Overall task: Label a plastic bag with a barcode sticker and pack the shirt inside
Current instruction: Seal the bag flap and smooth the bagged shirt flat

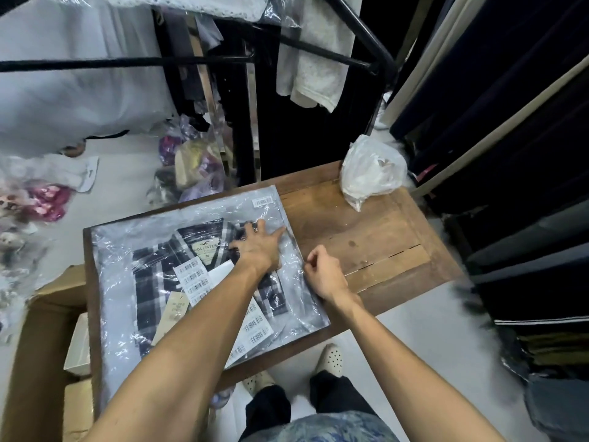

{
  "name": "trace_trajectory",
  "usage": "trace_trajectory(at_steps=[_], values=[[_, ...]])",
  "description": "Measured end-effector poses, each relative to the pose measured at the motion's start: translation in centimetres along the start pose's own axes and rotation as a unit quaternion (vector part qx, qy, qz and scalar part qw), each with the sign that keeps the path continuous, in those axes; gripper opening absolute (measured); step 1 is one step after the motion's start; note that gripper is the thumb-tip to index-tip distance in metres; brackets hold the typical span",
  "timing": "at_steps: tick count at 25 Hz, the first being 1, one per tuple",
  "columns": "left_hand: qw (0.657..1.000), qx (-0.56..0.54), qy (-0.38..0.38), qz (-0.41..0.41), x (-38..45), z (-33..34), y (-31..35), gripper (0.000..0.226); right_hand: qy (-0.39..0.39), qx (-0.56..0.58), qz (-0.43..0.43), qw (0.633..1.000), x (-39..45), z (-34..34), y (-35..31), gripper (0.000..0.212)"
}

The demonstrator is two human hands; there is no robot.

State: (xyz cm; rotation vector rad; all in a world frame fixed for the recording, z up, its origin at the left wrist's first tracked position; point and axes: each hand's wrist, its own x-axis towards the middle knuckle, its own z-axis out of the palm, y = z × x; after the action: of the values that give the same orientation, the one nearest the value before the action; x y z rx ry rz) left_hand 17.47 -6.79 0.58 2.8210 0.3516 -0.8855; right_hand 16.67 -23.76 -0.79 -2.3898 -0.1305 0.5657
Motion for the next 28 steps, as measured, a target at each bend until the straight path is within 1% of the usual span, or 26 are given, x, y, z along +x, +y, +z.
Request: trace_trajectory(at_steps=[3, 4, 7, 8, 9, 10, 13, 14, 16, 19, 28], values=[[1.0, 0.003, 0.007, 0.01, -0.7, 0.5, -0.5, 0.086, -0.018, 0.0, 0.004, 1.0, -0.7, -0.6, 0.5, 0.008], [1.0, 0.007, 0.023, 0.013, -1.1, 0.8, -0.6, 0.08, -0.024, -0.001, 0.005, 1.0, -0.8, -0.7, 0.7, 0.007], [0.99, 0.019, 0.131, 0.057, -3.5, 2.2, 0.1, 0.049, -0.021, -0.001, 0.0, 1.0, -1.1, -0.8, 1.3, 0.007], [0.985, 0.022, 0.152, 0.074, -4.6, 3.0, 0.6, 0.046, -0.021, 0.008, -0.002, 1.0, -1.1, -1.0, 1.3, 0.006], [0.985, 0.026, 0.149, 0.08, -5.6, 3.9, 1.1, 0.048, -0.023, 0.017, -0.005, 1.0, -1.0, -1.1, 1.4, 0.006], [0.989, 0.029, 0.123, 0.075, -6.6, 4.8, 1.8, 0.056, -0.028, 0.022, -0.007, 0.999, -1.0, -1.2, 1.3, 0.008], [0.998, 0.041, 0.007, 0.037, -8.0, 6.3, 3.3, 0.092, -0.042, 0.023, -0.013, 0.999, -0.8, -1.6, 1.3, 0.01], [0.998, 0.052, -0.017, 0.031, -8.1, 6.5, 3.5, 0.101, -0.046, 0.018, -0.019, 0.999, -1.0, -1.7, 1.4, 0.01], [0.996, 0.067, -0.042, 0.027, -8.2, 6.5, 3.8, 0.115, -0.048, 0.01, -0.03, 0.998, -1.4, -1.7, 1.7, 0.01], [0.996, 0.081, -0.045, 0.018, -8.2, 6.7, 4.0, 0.126, -0.047, 0.008, -0.039, 0.998, -2.3, -1.5, 2.5, 0.011], [0.993, 0.117, 0.006, -0.006, -8.7, 7.8, 5.1, 0.125, -0.075, 0.009, -0.035, 0.997, -4.8, -1.8, 4.8, 0.011]])
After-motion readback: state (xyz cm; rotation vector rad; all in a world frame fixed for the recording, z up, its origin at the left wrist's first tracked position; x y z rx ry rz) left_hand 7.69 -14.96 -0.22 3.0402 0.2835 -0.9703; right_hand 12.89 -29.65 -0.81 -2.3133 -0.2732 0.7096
